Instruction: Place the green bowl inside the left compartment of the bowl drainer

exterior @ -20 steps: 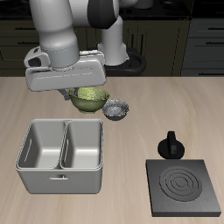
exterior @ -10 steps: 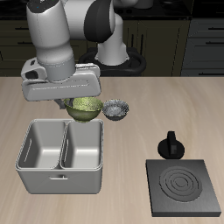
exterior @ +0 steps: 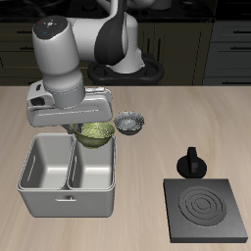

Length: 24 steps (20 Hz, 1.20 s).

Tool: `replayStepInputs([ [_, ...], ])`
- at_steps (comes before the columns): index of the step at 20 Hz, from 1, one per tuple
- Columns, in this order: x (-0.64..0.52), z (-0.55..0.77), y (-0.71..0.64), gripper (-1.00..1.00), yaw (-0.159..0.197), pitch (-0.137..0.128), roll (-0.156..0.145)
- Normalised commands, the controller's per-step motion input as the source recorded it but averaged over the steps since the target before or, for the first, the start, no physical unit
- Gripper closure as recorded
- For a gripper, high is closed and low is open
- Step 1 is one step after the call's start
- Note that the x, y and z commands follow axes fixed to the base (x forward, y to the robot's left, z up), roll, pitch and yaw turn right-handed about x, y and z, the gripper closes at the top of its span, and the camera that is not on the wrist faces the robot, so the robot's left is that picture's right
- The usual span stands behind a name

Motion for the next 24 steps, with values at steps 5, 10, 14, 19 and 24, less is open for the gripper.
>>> replayStepInputs([
  [5, -0.08, -0.06, -0.07, 1.00, 0.038, 0.003, -0.045],
  [10, -0.05, -0.03, -0.08, -1.00, 0.008, 0.019, 0.007],
  [14, -0.12, -0.01, 0.02, -1.00, 0.013, 0.005, 0.022],
  [19, -0.18, 0.10, 0.07, -1.00, 0.009, -0.026, 0.024],
  [24, -0.28, 0.35, 0.24, -1.00, -0.040, -0.057, 0.037],
])
